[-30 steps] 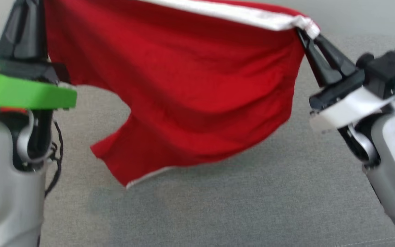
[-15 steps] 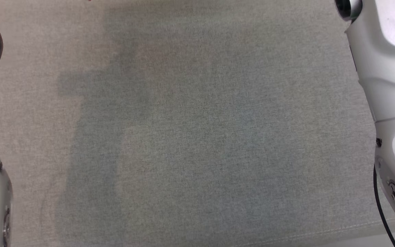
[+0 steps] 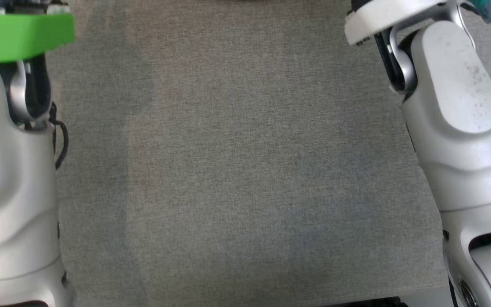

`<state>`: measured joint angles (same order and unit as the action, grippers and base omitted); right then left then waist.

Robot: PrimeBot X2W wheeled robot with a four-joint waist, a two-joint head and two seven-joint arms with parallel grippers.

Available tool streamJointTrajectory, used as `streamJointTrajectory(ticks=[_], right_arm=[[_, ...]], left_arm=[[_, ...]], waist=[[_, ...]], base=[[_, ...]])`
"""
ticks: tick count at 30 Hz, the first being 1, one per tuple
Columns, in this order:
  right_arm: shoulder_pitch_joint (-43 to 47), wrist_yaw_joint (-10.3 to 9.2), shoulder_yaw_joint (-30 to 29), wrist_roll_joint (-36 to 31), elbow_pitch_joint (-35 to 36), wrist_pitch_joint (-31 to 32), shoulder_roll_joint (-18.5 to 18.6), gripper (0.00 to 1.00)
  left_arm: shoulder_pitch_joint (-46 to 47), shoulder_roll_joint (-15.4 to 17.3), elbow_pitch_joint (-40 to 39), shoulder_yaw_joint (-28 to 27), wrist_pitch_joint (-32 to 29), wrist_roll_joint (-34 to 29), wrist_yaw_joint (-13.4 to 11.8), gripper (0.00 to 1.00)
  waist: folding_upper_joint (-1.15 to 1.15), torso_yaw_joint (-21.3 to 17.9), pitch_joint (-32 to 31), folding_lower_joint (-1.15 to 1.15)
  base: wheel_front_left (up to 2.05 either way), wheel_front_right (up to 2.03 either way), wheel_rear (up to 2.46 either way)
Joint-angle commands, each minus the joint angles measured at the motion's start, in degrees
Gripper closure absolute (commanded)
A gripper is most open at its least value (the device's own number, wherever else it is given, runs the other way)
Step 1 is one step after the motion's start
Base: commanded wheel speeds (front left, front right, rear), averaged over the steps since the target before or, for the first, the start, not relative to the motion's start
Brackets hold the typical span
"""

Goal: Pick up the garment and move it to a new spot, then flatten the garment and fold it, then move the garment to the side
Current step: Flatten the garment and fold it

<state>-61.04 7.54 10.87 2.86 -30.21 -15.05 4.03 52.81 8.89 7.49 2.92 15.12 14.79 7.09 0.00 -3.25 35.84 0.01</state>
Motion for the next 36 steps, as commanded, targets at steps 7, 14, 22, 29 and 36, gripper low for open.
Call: streamJointTrajectory(ticks=[7,14,22,29,36], right_arm=[[12.0,-0.10,0.6,5.7,11.5,-0.2,3.9,1.00],[24.0,-0.10,1.4,9.1,19.6,-0.2,5.5,1.00],[39.1,-0.10,-0.2,10.6,26.8,-0.2,6.6,1.00],[51.5,-0.11,-2.3,11.7,31.7,-0.2,8.4,1.00],[59.4,-0.11,-4.6,11.2,36.8,-0.2,10.9,1.00]], left_arm=[[-11.7,-1.0,-11.1,0.6,0.0,2.6,0.4,1.00],[-23.6,0.0,-19.5,0.5,0.0,3.6,0.4,1.00],[-37.7,-2.1,-27.0,1.9,0.0,1.2,0.4,1.00],[-48.8,-3.9,-31.7,3.2,0.0,0.1,0.4,1.00],[-57.2,-5.2,-35.7,3.9,0.0,0.0,0.4,1.00]], waist=[[0.00,1.5,-2.1,-0.01],[0.00,1.6,-7.8,-0.01],[0.00,2.8,-16.3,-0.01],[0.00,2.5,-21.6,-0.01],[0.00,1.3,-23.5,-0.01]], base=[[0.00,0.00,0.00],[0.00,0.00,0.00],[0.00,0.00,0.00],[0.00,0.00,0.00],[0.00,0.00,0.00]])
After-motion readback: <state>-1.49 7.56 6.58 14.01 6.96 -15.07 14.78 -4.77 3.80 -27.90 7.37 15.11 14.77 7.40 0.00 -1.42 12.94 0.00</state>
